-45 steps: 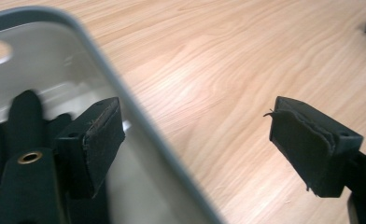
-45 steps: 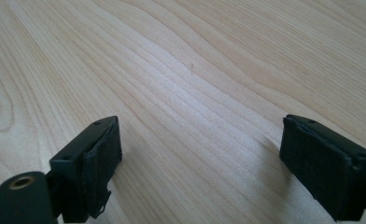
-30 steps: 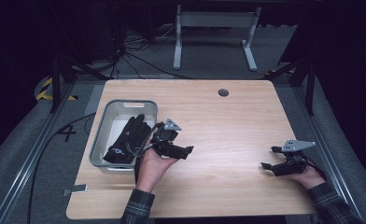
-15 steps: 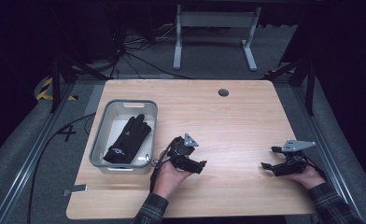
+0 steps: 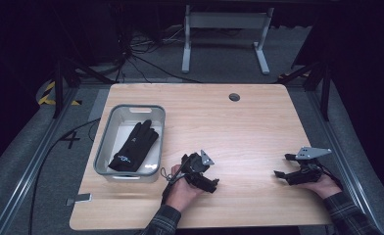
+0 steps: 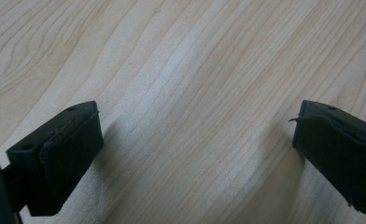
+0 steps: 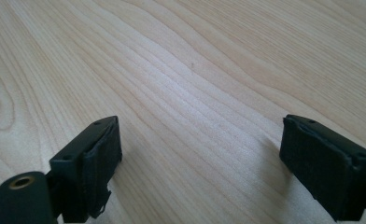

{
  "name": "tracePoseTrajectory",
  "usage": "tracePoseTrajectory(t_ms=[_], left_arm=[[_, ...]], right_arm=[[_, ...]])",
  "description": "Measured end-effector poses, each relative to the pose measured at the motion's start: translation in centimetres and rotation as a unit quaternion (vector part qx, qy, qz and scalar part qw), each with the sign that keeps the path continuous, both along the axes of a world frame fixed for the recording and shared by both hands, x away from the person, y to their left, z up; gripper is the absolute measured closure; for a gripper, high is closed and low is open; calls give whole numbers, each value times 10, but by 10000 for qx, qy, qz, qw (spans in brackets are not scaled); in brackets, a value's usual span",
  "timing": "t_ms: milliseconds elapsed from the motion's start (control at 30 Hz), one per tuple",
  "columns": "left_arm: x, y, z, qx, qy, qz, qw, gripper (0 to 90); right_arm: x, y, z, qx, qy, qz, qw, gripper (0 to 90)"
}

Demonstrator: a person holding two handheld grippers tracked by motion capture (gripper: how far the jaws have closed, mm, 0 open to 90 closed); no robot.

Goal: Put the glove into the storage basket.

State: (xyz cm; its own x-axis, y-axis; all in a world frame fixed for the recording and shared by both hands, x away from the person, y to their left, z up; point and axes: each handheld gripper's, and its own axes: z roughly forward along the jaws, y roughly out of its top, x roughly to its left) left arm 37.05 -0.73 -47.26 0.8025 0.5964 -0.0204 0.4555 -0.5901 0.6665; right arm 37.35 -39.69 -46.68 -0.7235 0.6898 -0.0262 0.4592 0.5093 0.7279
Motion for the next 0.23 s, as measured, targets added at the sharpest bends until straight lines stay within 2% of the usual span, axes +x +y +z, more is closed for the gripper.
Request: tracePoseTrajectory(t_ms=[67, 233], left_arm=[[-1, 2, -3, -94, -108, -37, 9999, 6], [0, 2, -3, -110, -113, -60, 9999, 0]], right_arm=[[0, 0, 0, 2, 2, 1, 10000, 132], [0, 0, 0, -1, 0, 1, 10000, 132]])
